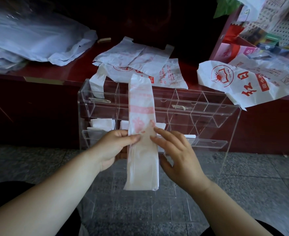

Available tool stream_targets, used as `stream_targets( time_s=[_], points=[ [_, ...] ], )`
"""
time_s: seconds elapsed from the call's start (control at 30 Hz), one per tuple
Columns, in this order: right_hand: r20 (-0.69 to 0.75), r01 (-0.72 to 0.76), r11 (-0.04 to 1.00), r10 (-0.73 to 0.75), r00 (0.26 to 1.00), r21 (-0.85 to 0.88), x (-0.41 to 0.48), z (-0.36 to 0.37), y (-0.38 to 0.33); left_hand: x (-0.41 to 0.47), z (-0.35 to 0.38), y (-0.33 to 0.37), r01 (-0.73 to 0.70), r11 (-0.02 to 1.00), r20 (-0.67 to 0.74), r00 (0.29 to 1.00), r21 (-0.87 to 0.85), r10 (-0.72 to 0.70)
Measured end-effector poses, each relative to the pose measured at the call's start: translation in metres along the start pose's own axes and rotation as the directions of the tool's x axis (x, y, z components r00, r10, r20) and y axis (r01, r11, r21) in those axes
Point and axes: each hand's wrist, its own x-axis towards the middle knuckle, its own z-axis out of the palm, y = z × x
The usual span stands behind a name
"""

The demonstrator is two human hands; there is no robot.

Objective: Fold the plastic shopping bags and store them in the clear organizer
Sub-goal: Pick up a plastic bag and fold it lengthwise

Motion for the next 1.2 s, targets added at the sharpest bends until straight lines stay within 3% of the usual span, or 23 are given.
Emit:
stream_targets(
  time_s=[0.13, 0.3, 0.4, 0.47, 0.6, 0.73, 0.9, 1.07, 1.2],
  points=[
    [-0.078, 0.115, 0.993, -0.117, 0.99, -0.027, 0.001, 0.002, -0.006, -0.003, 0.001, 0.001, 0.06, 0.998, 0.034, 0.998, 0.0, -0.06],
    [-0.115, 0.079, 0.995, -0.071, 0.991, 0.064, 0.002, 0.005, -0.005, -0.007, 0.006, 0.0, 0.077, 0.996, 0.095, 0.992, 0.044, -0.081],
    [-0.108, -0.017, 0.984, 0.037, 0.993, 0.178, 0.002, 0.003, -0.007, -0.006, 0.006, 0.001, 0.077, 0.997, 0.123, 0.989, 0.009, -0.078],
    [-0.075, -0.16, 0.948, 0.187, 0.979, 0.277, 0.002, 0.001, -0.012, -0.004, 0.007, 0.001, 0.082, 0.996, 0.124, 0.989, -0.041, -0.077],
    [0.111, -0.554, 0.722, 0.564, 0.818, 0.415, 0.005, -0.003, -0.021, -0.003, 0.012, -0.003, 0.097, 0.986, 0.12, 0.989, -0.133, -0.081],
    [0.165, -0.639, 0.639, 0.64, 0.751, 0.429, 0.009, -0.005, -0.022, -0.005, 0.015, -0.007, 0.082, 0.975, 0.137, 0.989, -0.205, -0.054],
    [0.178, -0.647, 0.498, 0.697, 0.695, 0.577, 0.012, -0.004, -0.02, -0.006, 0.018, -0.012, 0.062, 0.977, 0.196, 0.98, -0.204, -0.021],
    [0.17, -0.633, 0.561, 0.662, 0.73, 0.534, 0.012, -0.003, -0.024, -0.009, 0.024, -0.014, -0.05, 0.994, 0.116, 0.991, -0.101, 0.062],
    [0.175, -0.638, 0.626, 0.639, 0.749, 0.447, 0.011, 0.004, -0.026, -0.003, 0.025, -0.012, -0.071, 0.987, -0.035, 0.997, -0.143, 0.067]
  ],
)
